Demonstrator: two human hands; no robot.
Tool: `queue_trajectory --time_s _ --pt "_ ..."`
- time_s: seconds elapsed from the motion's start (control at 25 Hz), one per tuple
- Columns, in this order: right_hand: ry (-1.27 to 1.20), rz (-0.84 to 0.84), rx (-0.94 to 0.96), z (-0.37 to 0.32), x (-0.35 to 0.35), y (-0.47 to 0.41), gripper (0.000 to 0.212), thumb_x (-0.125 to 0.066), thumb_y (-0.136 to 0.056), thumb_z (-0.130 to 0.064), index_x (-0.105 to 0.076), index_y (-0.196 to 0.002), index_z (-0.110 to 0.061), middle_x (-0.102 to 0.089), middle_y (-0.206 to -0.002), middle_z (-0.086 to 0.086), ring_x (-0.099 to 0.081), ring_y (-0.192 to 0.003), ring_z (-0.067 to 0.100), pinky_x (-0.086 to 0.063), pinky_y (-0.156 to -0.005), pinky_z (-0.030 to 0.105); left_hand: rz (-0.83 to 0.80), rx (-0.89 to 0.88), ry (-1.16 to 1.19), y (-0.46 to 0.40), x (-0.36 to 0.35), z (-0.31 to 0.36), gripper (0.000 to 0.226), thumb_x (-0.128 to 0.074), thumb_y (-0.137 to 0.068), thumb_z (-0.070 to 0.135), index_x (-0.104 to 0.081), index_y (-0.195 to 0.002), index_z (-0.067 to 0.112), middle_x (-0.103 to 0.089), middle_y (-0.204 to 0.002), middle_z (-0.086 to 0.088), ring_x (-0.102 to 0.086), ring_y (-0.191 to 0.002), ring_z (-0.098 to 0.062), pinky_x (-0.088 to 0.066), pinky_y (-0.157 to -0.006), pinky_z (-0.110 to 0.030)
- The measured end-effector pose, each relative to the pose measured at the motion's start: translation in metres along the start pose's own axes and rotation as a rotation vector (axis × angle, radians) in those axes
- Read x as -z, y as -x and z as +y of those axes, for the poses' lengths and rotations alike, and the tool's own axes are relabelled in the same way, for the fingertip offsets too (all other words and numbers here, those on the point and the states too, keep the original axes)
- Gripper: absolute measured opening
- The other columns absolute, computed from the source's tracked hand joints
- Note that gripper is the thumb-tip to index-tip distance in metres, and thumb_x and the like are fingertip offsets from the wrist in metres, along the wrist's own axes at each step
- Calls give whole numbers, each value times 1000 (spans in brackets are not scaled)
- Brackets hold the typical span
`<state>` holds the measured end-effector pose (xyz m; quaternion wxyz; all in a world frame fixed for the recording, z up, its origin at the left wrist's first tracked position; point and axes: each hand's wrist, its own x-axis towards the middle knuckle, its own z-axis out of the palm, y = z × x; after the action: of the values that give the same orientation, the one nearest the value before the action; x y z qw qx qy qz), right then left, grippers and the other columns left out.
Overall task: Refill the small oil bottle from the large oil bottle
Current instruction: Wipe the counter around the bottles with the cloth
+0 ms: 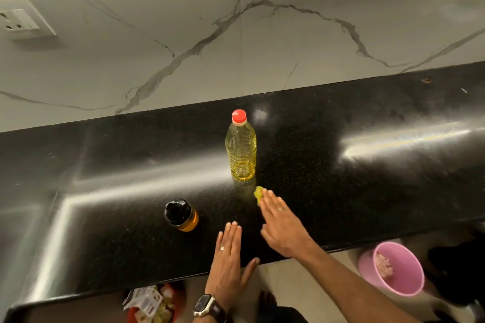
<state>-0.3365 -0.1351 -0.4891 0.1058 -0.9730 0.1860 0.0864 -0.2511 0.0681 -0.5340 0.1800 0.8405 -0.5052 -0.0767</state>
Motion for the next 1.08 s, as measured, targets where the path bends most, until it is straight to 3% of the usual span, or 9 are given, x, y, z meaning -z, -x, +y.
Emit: queue_trajectory --time_s 0.12,0.2,0.32,0.4,0.56,0.72,0.8,0.92,1.08 --pt "-19 46 53 5 -12 64 83 -37 -94 -40 -9 -163 -3 2 -172 15 -3 -160 31 -7 -126 43 6 1 0 0 -2 0 85 -38 -104 67 -13 -164 11 -19 -171 -10 -6 -161 -20 -8 -128 -40" --pt "-18 9 191 -10 -21 76 85 -47 -89 -41 -24 -160 -2 -12 -170 18 -14 -158 34 -9 -122 43 -5 21 22 1 -4 1 86 -38 -104 66 -14 -164 10 -18 -172 -10 -9 -161 -21 -9 -128 -41" --pt "83 26 325 -20 -16 17 82 -43 -88 -39 -29 -159 0 -17 -170 19 -15 -158 31 -18 -129 47 0 21 13 0 -5 0 85 -37 -104 64 -18 -164 7 -16 -172 -11 -7 -161 -22 -7 -128 -42" --pt "77 -42 228 -1 3 -17 82 -35 -88 -39 -26 -160 -1 -14 -170 19 -12 -159 31 -21 -128 48 -18 20 -9 1 -3 2 84 -36 -104 64 -19 -163 7 -17 -172 -11 -4 -161 -21 -5 -128 -41" --pt "1 -8 -42 29 -2 36 85 -32 -91 -39 -5 -164 -5 9 -171 12 4 -161 28 -1 -128 42 -41 27 -25 1 0 3 85 -35 -104 66 -10 -165 13 -15 -172 -9 -2 -161 -20 -6 -127 -41" --pt "-84 -102 164 -28 -13 71 86 -38 -92 -37 1 -164 -10 18 -171 6 20 -158 21 11 -125 37 -49 17 -5 2 -6 -1 85 -37 -104 64 -10 -165 12 -15 -173 -10 -6 -161 -23 -7 -127 -42" --pt "1 -71 217 -36 -11 31 83 -35 -93 -37 -2 -164 -9 14 -172 9 14 -159 23 5 -130 42 -32 1 -11 1 -9 -3 83 -34 -105 63 -16 -164 7 -18 -172 -13 -9 -160 -25 -8 -126 -43" --pt "70 -87 -18 12 5 -13 86 -31 -87 -39 -13 -163 -4 2 -171 14 -3 -160 31 -10 -130 46 -28 -20 -63 2 -9 -3 82 -32 -105 64 -23 -161 4 -23 -169 -16 -13 -159 -28 -13 -125 -45" --pt "-52 -55 -268 43 -2 56 83 -20 -93 -43 13 -162 -12 30 -167 6 25 -157 20 10 -128 37 -54 0 -133 0 -6 1 80 -32 -104 64 -30 -159 5 -26 -168 -16 -17 -158 -31 -19 -121 -49"
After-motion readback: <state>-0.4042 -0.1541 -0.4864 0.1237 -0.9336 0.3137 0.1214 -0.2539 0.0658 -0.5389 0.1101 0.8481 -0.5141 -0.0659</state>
